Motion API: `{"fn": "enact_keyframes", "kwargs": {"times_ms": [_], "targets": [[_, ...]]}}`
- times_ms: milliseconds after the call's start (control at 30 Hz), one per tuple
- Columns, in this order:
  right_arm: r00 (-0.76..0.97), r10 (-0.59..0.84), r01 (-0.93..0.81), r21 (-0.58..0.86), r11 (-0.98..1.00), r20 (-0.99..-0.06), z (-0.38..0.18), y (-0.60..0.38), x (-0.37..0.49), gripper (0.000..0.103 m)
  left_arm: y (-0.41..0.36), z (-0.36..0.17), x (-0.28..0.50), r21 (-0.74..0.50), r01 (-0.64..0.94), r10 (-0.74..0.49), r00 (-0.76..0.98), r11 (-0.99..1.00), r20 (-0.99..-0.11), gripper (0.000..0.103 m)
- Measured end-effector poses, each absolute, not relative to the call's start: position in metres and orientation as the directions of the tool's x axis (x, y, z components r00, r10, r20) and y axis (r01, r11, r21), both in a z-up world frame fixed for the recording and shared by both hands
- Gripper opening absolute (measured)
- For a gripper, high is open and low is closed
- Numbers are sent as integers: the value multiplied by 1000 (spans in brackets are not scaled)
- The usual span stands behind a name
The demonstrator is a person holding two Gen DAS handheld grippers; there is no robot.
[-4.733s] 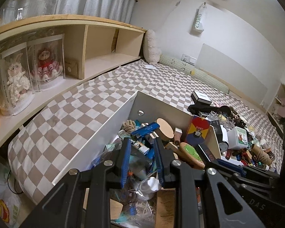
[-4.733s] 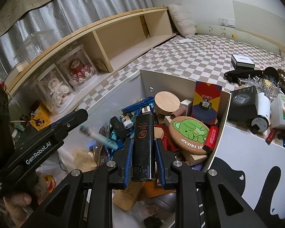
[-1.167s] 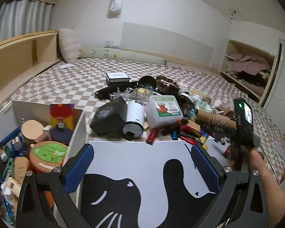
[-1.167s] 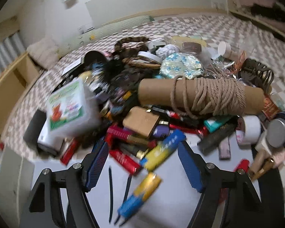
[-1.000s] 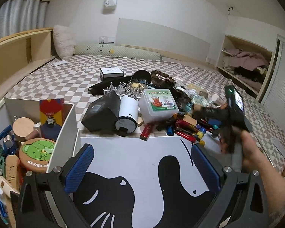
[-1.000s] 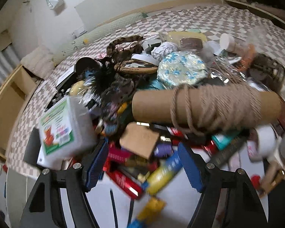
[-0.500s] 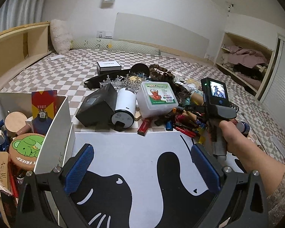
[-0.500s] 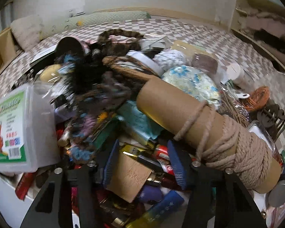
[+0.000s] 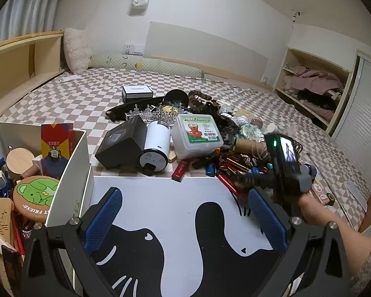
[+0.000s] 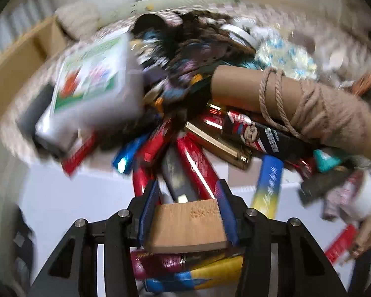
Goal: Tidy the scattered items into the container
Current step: 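Grasp a wooden block from the pile with the right tool and drop it on the mat, then pull a red lighter from the pile with the right tool onto the mat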
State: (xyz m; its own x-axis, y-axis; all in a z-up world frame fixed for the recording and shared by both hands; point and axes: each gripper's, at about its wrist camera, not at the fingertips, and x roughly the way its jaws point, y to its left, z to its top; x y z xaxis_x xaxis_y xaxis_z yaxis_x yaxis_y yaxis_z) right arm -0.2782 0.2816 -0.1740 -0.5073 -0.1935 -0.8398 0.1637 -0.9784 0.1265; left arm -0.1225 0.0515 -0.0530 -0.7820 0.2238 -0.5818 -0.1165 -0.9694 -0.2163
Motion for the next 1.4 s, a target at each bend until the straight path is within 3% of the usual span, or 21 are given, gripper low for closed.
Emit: {"fn": "enact_keyframes", "kwargs": {"times_ms": [200,300,500,633,833,933,1067,1200,1400], "targets": [[-477,-205,324,45,-945,-855,-176,244,-227,49,52,-53,-120,-220,-122,231,-779,-968,-583,103],[-423,-308,384,139,-913,-852,-161,235,-219,46,50,-53,-119,-218,-122,229,-781,-968,-581,103],[-572,-206,175,127,-976,-794,-140,281,-253,44,44,-54,-121,-232,-111,229,-783,-966,-578,103],[-549,-159,39,165,-986,-821,-161,314,-300,29,43,-60,-125,-235,-110,232,-773,-966,-590,103],[-513,-328,41,359,-932,-793,-180,326,-340,27,45,-68,-131,-237,-103,231,-759,-966,-609,103],[-493,-357,125,342,-932,-793,-179,303,-339,26,46,-70,-132,-236,-103,231,-755,-966,-614,103],[-433,-422,249,345,-905,-796,-175,278,-322,16,45,-68,-132,-238,-101,229,-761,-966,-607,103],[-426,-407,429,215,-877,-808,-169,243,-288,16,43,-66,-132,-242,-97,227,-766,-966,-602,103],[-320,-494,638,201,-743,-809,-164,191,-222,16,41,-69,-131,-223,-78,202,-762,-972,-615,103]]}}
